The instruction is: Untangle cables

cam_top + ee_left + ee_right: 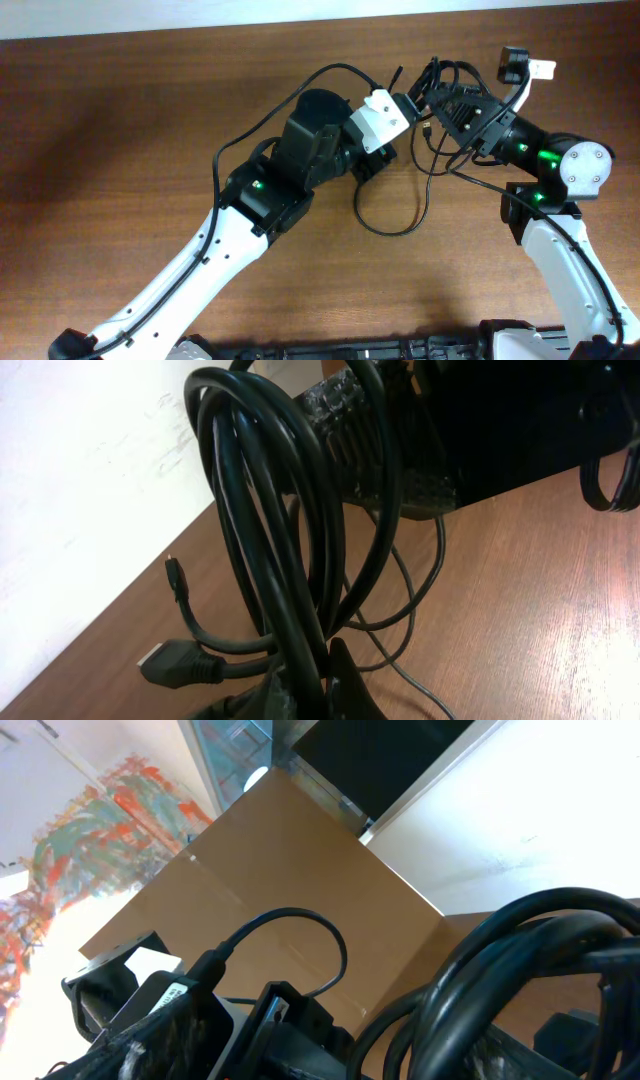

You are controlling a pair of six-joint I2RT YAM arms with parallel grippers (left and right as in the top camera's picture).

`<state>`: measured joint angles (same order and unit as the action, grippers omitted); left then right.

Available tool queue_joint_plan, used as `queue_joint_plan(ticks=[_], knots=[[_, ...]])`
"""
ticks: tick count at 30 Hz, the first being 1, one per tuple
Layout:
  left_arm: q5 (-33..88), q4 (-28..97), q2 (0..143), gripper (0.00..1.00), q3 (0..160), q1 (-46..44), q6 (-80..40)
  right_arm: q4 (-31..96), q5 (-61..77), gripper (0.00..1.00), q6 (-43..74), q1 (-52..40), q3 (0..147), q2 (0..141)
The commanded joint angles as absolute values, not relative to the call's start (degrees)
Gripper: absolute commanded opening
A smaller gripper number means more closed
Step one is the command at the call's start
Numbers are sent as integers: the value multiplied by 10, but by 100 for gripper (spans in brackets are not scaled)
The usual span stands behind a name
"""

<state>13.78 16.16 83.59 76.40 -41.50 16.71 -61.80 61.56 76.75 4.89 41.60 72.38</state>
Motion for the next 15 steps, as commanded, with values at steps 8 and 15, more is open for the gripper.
queue_joint_plan(ticks=[8, 15], knots=[[152, 139, 835, 0, 763, -419, 163, -655, 630, 73, 774, 49, 423, 718], [152, 101, 835, 0, 763, -419, 160, -671, 658, 73, 774, 49, 423, 718]])
